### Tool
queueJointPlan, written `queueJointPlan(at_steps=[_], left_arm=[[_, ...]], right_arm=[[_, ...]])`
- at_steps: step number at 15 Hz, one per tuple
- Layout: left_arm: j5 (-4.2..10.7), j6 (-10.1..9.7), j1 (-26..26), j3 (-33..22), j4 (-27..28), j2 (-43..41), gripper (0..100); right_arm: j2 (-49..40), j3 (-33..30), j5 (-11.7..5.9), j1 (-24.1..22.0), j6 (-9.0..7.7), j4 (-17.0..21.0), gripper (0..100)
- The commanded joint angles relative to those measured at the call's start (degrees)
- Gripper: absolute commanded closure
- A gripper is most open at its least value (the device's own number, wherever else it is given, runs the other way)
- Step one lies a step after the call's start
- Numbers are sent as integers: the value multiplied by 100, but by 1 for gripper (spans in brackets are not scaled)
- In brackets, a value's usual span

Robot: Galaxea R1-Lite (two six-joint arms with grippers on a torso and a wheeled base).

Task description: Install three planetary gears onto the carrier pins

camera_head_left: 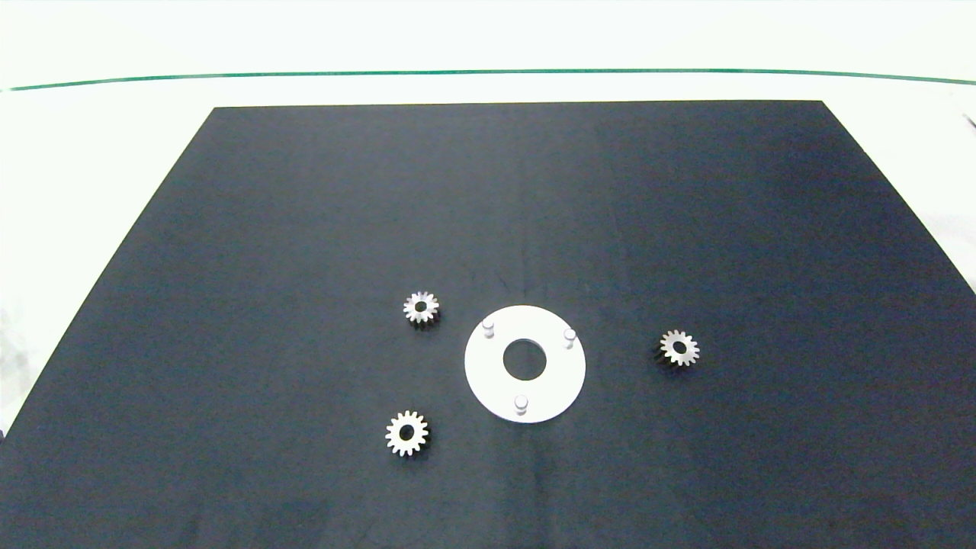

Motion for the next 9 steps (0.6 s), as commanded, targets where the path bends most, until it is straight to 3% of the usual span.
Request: queueJointPlan(at_steps=[1, 9], left_arm=[[-1, 0, 2, 2, 0, 7, 0], [-1, 0, 2, 2, 0, 7, 0]], right_arm=[[7, 1, 0, 1, 0, -4, 0], [7, 1, 0, 1, -26, -4, 0]])
